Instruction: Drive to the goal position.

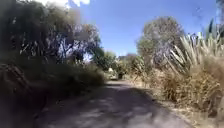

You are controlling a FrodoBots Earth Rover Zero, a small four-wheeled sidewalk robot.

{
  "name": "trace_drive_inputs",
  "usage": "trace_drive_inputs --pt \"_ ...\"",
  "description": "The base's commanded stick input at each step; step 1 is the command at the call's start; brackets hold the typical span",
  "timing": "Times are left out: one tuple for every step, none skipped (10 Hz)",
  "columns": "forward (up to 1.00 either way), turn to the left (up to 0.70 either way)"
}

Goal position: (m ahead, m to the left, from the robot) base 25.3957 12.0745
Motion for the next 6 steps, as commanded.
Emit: trace_drive_inputs --pt "0.85 0.00" --pt "0.85 0.00" --pt "0.85 0.05" --pt "0.85 0.02" --pt "0.85 0.00" --pt "0.85 0.00"
